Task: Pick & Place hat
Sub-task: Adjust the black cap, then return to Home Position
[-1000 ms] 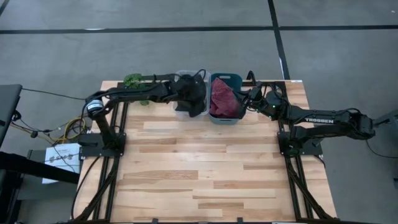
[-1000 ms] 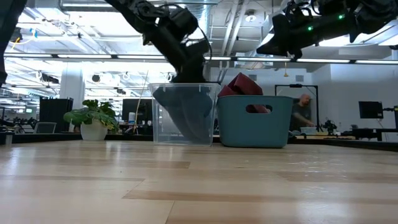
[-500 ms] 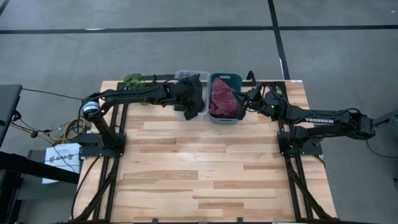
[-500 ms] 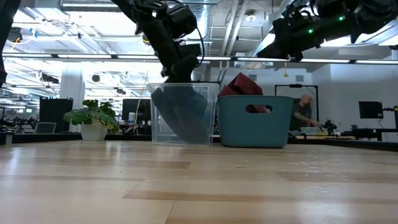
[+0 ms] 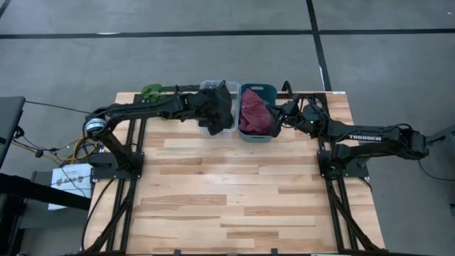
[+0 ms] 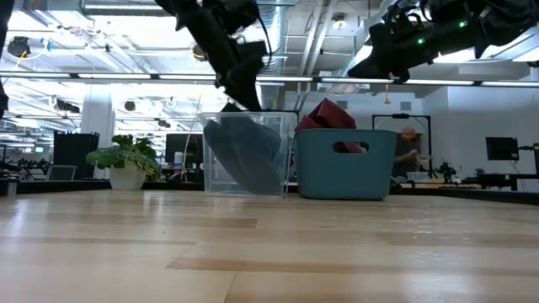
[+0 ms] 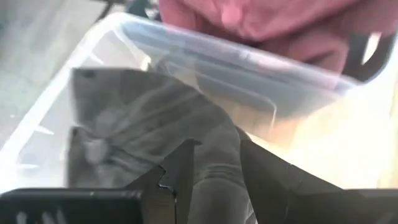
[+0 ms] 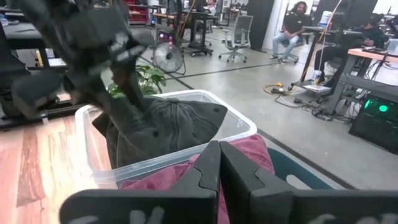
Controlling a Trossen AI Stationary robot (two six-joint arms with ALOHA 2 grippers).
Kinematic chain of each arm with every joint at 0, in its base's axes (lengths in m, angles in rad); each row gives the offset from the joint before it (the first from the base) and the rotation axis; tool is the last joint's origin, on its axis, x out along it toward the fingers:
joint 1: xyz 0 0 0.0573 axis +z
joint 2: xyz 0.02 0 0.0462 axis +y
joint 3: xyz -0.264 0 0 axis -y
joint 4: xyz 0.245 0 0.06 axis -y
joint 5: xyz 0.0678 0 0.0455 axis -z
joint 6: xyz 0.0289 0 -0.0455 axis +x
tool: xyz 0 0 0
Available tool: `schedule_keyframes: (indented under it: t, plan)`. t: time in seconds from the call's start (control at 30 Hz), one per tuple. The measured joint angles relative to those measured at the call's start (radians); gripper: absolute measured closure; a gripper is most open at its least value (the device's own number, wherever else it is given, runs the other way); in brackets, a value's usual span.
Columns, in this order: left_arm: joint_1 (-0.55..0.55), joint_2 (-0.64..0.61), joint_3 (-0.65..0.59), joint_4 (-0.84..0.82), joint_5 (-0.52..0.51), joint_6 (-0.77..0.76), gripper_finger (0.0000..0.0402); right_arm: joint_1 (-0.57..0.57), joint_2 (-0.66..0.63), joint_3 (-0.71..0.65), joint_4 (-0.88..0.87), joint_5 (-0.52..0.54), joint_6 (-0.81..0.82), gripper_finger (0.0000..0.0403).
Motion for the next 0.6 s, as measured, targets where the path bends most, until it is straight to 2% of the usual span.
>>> schedule_keyframes:
  t: [0.27,0.37,0.5,0.6]
  plan:
    - [-0.019,-0.185,-0.002,0.004,0.002,0.000,0.0274,0.036,-0.049,0.000,-0.011,-0.010,-0.005,0.0403]
    - [-0.042,-0.268,-0.034,0.007,0.029,0.000,0.0274,0.066,-0.096,0.000,-0.043,-0.064,-0.026,0.0403]
    - [-0.077,-0.393,-0.144,0.050,0.103,-0.026,0.0274,0.111,-0.182,0.000,-0.125,-0.163,-0.035,0.0403]
    - [-0.102,-0.499,-0.275,0.132,0.140,-0.051,0.0274,0.147,-0.256,0.000,-0.219,-0.219,-0.035,0.0403]
